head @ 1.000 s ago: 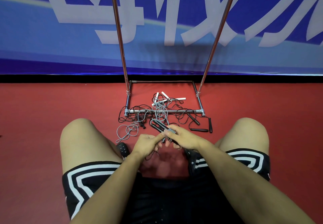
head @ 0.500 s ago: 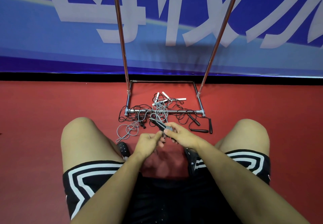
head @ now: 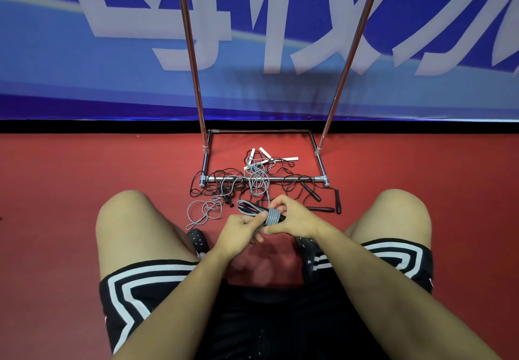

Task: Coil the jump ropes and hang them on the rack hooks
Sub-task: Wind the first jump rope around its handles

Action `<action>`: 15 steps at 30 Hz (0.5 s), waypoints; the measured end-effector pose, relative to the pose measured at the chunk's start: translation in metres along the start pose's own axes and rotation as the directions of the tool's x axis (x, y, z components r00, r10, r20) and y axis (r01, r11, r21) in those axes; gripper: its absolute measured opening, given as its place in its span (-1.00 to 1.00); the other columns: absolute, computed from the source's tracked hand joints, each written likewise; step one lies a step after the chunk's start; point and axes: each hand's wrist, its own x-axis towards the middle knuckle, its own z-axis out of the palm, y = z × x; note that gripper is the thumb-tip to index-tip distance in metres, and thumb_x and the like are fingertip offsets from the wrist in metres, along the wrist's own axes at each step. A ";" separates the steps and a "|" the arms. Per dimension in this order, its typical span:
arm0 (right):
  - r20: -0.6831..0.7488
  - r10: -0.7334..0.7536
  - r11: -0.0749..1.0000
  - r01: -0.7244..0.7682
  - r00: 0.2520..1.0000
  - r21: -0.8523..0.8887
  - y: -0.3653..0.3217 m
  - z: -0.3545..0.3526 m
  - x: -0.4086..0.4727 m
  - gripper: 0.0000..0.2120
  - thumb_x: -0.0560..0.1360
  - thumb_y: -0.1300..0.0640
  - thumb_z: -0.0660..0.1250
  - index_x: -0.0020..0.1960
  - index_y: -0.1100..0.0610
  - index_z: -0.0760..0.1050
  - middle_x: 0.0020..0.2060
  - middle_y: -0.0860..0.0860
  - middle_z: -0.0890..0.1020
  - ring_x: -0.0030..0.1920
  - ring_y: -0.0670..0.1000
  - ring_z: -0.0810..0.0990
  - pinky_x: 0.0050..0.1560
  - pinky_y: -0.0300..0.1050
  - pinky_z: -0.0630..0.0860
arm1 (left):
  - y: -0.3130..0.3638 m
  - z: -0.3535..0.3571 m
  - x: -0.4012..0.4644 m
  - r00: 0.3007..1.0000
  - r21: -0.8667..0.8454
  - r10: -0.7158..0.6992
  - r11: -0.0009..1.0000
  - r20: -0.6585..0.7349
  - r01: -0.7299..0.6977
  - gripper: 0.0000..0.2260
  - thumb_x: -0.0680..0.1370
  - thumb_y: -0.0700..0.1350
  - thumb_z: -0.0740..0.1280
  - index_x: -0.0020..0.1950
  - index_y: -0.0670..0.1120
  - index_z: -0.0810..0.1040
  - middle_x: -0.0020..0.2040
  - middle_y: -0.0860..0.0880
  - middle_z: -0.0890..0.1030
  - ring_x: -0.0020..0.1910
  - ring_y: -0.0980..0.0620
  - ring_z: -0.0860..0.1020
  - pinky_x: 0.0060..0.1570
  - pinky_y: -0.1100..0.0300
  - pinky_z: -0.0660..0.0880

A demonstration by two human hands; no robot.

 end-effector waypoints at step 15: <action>-0.015 -0.067 0.980 0.068 0.998 0.184 -0.011 -0.014 -0.013 -0.67 0.40 0.13 0.63 0.09 0.18 0.63 -0.12 0.04 0.75 -0.09 -0.06 0.69 0.16 0.11 0.63 | 0.001 -0.003 0.001 0.997 -0.058 -0.060 0.996 0.050 0.063 -0.40 0.67 0.21 0.19 -0.23 -0.30 0.61 -0.39 -0.28 0.61 -0.41 -0.02 0.60 -0.31 0.29 0.49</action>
